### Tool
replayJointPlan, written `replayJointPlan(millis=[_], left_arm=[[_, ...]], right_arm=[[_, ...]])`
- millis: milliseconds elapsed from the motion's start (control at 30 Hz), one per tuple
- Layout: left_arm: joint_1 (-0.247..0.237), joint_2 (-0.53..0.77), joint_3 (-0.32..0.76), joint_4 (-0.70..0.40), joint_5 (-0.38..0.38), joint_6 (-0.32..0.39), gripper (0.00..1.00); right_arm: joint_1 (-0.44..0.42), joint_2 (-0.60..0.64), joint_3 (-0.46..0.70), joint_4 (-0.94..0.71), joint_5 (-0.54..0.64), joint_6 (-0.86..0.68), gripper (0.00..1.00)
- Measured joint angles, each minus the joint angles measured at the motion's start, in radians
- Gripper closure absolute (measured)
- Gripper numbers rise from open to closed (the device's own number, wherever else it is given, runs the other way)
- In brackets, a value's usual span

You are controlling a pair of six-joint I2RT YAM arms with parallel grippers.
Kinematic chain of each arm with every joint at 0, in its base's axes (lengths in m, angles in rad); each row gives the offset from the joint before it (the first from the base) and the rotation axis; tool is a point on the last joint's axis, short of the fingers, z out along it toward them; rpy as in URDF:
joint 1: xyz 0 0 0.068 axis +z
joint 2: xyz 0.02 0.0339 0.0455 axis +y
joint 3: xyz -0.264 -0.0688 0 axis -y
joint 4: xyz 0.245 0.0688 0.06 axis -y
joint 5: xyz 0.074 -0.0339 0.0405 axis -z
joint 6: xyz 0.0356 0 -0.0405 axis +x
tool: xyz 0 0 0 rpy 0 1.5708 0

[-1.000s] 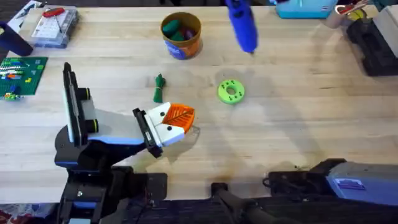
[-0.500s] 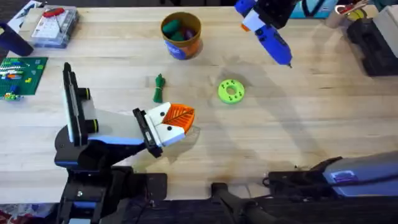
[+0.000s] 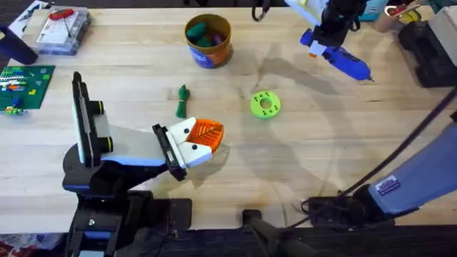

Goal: Pick up the gripper from the table and insert it into the empty holder that is missing its gripper. Then pick up a screw, insert it into the mounting hole, and use the screwdriver to tighten it. Finally, clean up the table by picking up the vegetable and placing it into the bucket.

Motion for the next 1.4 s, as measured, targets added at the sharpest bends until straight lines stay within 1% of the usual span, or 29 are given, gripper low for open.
replayJointPlan(millis=[100, 267, 400, 567, 833, 867, 900, 1033, 1067, 1100, 1133, 1233, 1333, 1400], left_arm=[[0.000, 0.000, 0.000, 0.000, 0.000, 0.000, 0.981], [0.000, 0.000, 0.000, 0.000, 0.000, 0.000, 0.990], [0.000, 0.000, 0.000, 0.000, 0.000, 0.000, 0.988], [0.000, 0.000, 0.000, 0.000, 0.000, 0.000, 0.989], [0.000, 0.000, 0.000, 0.000, 0.000, 0.000, 0.979], [0.000, 0.000, 0.000, 0.000, -0.001, 0.001, 0.919], [0.000, 0.000, 0.000, 0.000, -0.001, 0.003, 0.791], [0.000, 0.000, 0.000, 0.000, -0.002, 0.003, 0.182], [0.000, 0.000, 0.000, 0.000, -0.002, 0.001, 0.070], [0.000, 0.000, 0.000, 0.000, -0.002, -0.001, 0.033], [0.000, 0.000, 0.000, 0.001, -0.002, -0.001, 0.019], [0.000, 0.000, 0.000, 0.035, -0.008, -0.017, 0.014], [0.000, 0.000, 0.000, 0.089, -0.033, -0.069, 0.014], [0.000, 0.000, 0.000, 0.093, -0.061, -0.101, 0.014]], right_arm=[[-0.003, 0.027, -0.025, 0.033, 0.004, -0.050, 0.923], [-0.003, 0.075, -0.148, 0.171, 0.005, -0.089, 0.924], [-0.004, 0.124, -0.245, 0.246, 0.012, -0.101, 0.926], [-0.009, 0.110, -0.280, 0.321, 0.016, -0.113, 0.932], [-0.010, 0.108, -0.284, 0.326, 0.016, -0.126, 0.939], [-0.010, 0.108, -0.284, 0.326, 0.017, -0.122, 0.912], [-0.010, 0.107, -0.284, 0.328, 0.020, -0.116, 0.810], [-0.014, 0.085, -0.286, 0.354, 0.039, -0.049, 0.188], [-0.014, 0.077, -0.288, 0.352, 0.038, -0.028, 0.074], [-0.014, 0.066, -0.292, 0.348, 0.036, -0.003, 0.028], [-0.014, 0.049, -0.296, 0.340, 0.032, 0.024, 0.011], [-0.012, -0.026, -0.303, 0.300, 0.012, 0.075, 0.007], [-0.007, -0.148, -0.304, 0.269, -0.006, 0.122, 0.007], [-0.003, -0.240, -0.304, 0.268, -0.015, 0.158, 0.007]])
